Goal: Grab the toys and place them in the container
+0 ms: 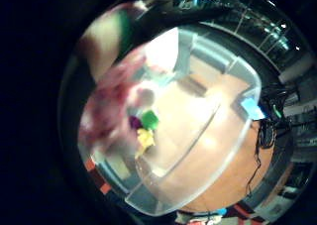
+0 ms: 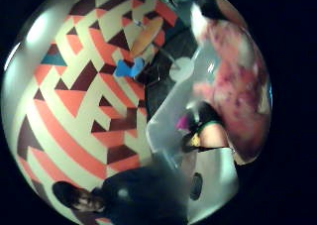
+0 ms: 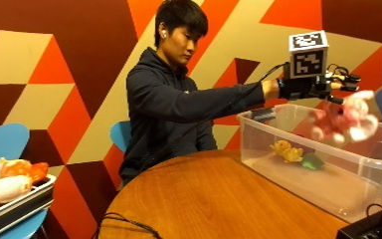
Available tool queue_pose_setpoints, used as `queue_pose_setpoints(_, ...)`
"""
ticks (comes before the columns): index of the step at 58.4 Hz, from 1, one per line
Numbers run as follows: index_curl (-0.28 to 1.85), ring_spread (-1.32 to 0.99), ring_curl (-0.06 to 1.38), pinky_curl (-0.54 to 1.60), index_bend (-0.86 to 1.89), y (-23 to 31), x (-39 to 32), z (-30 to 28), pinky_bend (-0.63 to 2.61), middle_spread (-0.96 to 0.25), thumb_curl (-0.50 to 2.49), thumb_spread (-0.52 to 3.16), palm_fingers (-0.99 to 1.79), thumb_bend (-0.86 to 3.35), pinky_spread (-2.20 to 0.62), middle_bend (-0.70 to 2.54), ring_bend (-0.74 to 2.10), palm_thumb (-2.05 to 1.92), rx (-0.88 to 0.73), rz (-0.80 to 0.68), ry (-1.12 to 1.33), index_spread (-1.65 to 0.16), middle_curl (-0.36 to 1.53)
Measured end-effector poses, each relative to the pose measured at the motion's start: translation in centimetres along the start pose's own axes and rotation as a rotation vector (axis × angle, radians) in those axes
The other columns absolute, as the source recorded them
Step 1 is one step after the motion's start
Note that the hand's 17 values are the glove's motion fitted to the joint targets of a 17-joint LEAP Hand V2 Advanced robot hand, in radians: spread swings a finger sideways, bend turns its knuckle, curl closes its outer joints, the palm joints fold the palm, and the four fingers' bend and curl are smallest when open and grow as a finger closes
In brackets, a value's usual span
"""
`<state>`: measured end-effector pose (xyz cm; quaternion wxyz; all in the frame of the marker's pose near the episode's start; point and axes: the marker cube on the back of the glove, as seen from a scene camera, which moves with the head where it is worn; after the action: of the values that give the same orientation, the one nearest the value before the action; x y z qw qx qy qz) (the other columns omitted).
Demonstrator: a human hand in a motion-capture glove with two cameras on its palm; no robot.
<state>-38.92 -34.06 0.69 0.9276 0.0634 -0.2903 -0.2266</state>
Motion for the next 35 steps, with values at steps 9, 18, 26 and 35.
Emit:
queue_pose_setpoints(9, 0.82, -0.05, 0.38, 0.31, 0.21, 0.5, 0.3, -0.6, 1.02, -0.05, 0.75, 1.06, -0.3, -0.03, -0.02, 0.14, 0.09, 0.46, 0.034, -0.019, -0.011, -0.39, 0.46)
queue_pose_setpoints(18, 0.74, 0.0, 0.29, 0.27, 0.19, 3.5, 2.4, -3.9, 0.89, -0.03, 0.63, 1.21, -0.24, -0.01, 0.04, 0.13, 0.09, 0.4, 0.103, 0.011, 0.048, -0.38, 0.4)
queue_pose_setpoints(26, 0.7, 0.02, 0.24, 0.25, 0.24, 8.2, 6.6, -8.1, 0.81, -0.02, 0.57, 1.31, -0.16, 0.0, 0.06, 0.16, 0.1, 0.41, 0.135, 0.081, 0.072, -0.36, 0.38)
queue_pose_setpoints(35, 0.68, 0.02, 0.19, 0.23, 0.3, 17.2, 8.3, -9.0, 0.76, -0.02, 0.52, 1.39, -0.12, 0.0, 0.07, 0.17, 0.11, 0.42, 0.132, -0.042, 0.202, -0.35, 0.36)
